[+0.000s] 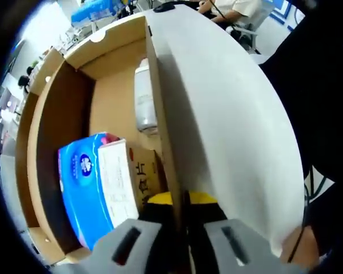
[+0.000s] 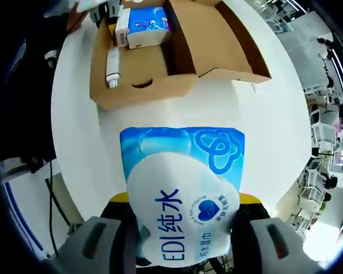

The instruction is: Operate the shoe box by opening the lid, removing the specified soft item, and placing it in the target area until the item is outside and the box remains undamaged.

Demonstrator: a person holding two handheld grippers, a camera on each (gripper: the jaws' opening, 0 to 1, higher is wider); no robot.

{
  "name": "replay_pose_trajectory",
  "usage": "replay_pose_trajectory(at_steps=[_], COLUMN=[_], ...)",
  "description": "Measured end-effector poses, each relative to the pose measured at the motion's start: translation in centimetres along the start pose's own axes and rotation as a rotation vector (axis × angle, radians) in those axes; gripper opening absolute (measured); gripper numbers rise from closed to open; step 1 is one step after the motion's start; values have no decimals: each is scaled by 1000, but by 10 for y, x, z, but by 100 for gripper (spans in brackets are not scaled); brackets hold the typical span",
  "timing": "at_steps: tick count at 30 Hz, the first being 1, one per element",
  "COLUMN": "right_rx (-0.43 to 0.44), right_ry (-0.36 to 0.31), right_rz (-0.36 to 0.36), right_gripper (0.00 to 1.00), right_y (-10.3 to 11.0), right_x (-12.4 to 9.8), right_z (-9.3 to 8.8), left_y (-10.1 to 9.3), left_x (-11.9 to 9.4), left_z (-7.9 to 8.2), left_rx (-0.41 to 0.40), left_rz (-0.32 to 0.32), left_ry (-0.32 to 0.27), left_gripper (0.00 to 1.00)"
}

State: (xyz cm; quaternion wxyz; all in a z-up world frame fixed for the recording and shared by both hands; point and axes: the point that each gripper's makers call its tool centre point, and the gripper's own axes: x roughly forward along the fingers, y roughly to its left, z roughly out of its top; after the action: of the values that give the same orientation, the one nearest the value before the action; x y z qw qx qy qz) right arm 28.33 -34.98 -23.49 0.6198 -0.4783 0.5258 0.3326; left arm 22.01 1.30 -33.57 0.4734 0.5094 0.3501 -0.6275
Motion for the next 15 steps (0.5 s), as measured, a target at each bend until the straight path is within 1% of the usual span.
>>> replay_pose_trajectory(at_steps=[4, 8, 11, 15], right_rx=[-16, -94, -72, -113], right_ry=[-13, 9, 14, 10], right_rz=[16, 22, 46, 84], right_gripper=[64, 64, 64, 64], right_y=[-1, -6, -4, 2], right_x=[10, 28, 37, 45], right_z=[-1, -5, -8, -10], left_y=[1, 2, 3, 5], left_x=[0, 1, 1, 1], left_z=[0, 0, 0, 0], left_rx=[-1, -3, -3, -3], left_rz=[0, 0, -1, -1], left_ry=[3, 5, 4, 5], left_gripper=[4, 4, 4, 4])
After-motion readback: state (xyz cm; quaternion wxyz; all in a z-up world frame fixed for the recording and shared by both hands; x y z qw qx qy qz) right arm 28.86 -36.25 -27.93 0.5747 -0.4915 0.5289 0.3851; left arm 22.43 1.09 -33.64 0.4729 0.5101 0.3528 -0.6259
